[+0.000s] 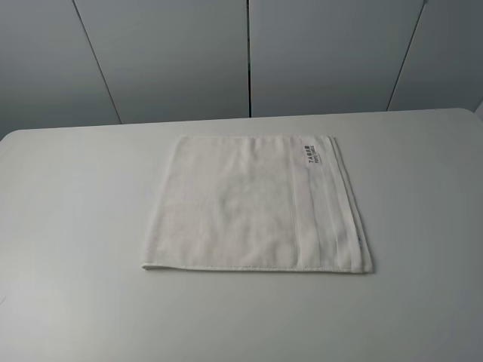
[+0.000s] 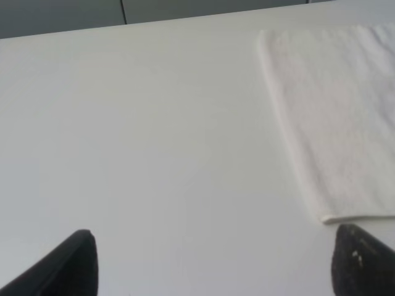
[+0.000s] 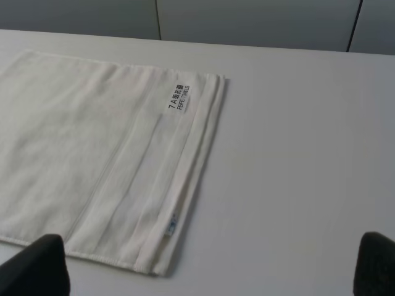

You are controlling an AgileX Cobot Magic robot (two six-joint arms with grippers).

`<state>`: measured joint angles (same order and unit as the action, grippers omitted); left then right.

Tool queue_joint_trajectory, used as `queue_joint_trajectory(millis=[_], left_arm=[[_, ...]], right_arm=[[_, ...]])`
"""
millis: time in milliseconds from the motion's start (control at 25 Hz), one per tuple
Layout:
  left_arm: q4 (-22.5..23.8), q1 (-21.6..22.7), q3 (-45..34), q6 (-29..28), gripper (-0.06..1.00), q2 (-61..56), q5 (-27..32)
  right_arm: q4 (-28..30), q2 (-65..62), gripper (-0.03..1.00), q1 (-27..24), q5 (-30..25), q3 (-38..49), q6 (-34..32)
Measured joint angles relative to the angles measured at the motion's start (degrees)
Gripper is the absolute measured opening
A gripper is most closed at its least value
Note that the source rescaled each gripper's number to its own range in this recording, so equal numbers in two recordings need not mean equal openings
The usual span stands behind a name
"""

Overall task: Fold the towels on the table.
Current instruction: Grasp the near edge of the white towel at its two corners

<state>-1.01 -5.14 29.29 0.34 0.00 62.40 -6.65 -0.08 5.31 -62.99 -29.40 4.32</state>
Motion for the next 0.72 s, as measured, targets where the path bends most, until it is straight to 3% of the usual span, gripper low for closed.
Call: queue_joint_trajectory(millis=[720], left_arm=[[0.0, 0.0, 0.0, 0.02, 0.97, 0.0, 0.0]], right_arm=[[0.0, 0.0, 1.0, 0.0, 0.0, 0.0, 0.0]])
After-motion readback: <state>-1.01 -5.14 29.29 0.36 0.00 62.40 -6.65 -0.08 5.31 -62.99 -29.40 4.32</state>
